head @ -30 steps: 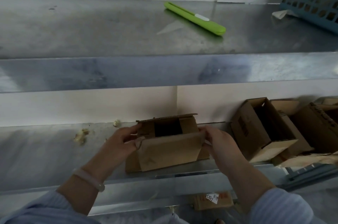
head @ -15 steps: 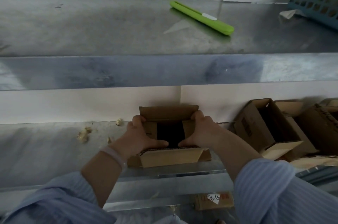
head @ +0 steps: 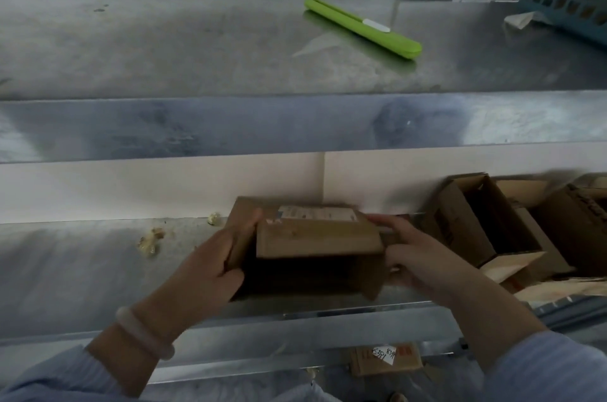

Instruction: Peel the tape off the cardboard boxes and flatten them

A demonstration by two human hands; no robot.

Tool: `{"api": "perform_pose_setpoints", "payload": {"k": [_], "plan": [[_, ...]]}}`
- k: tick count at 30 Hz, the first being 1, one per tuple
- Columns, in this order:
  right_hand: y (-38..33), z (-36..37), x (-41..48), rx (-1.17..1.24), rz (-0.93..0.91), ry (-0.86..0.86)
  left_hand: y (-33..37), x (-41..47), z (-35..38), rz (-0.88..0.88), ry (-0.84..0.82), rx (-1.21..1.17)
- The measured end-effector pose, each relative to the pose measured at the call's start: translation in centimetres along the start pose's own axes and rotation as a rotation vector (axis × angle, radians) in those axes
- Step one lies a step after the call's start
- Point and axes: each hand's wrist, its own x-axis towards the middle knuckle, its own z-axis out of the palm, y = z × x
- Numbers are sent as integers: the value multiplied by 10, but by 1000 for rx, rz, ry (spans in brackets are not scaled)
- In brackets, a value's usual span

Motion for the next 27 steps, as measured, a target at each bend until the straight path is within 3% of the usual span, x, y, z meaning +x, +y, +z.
{"api": "perform_pose_setpoints", "payload": {"k": [2, 4, 9, 13, 17, 21, 27], "plan": [[8, 0, -2, 204, 99, -67, -5, -7, 3, 67, -82, 126], [16, -2, 1, 247, 155, -47, -18, -12, 12, 75, -192, 242], [48, 7, 21, -273, 119, 202, -44, -17, 44, 160, -290, 417], [80, 5, 36, -194, 130, 250, -55, -14, 57, 168, -285, 522], [96, 0, 40, -202, 75, 260, -52, -4, 65, 162, -77, 645], [97, 3, 44, -416, 90, 175, -57, 16, 81, 61, -76, 743], [100, 12, 44, -826, -24, 347, -77, 33, 97, 31, -193, 752]]}}
